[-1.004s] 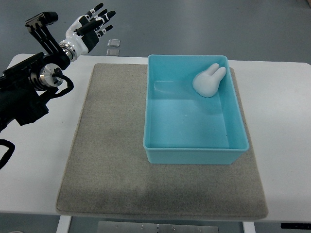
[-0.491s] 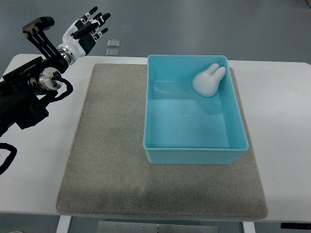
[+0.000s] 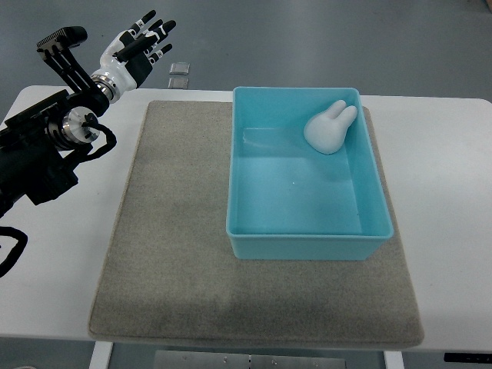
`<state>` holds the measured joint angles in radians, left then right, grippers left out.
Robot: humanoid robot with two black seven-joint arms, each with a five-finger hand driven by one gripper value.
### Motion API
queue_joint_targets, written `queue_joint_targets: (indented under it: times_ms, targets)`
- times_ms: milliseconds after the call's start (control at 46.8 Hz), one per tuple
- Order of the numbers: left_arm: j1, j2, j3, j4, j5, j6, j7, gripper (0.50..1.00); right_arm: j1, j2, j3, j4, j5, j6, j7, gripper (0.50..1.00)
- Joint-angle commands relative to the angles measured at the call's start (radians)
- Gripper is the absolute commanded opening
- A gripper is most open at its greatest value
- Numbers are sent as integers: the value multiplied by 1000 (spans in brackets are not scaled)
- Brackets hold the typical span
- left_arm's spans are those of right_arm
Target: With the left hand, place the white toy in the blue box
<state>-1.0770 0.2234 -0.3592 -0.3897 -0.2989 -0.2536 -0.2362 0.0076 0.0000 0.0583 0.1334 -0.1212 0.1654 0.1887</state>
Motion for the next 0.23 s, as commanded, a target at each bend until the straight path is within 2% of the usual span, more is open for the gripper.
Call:
queue_joint_targets:
  times_ms: [0,214]
  targets:
    - [2,1,0,-1,-3,0,2,996,0,0,2,11,0,11,0,936]
    - [2,1,-1,-1,-6,2,2,996,-1,0,2,18,-3,13,2,936]
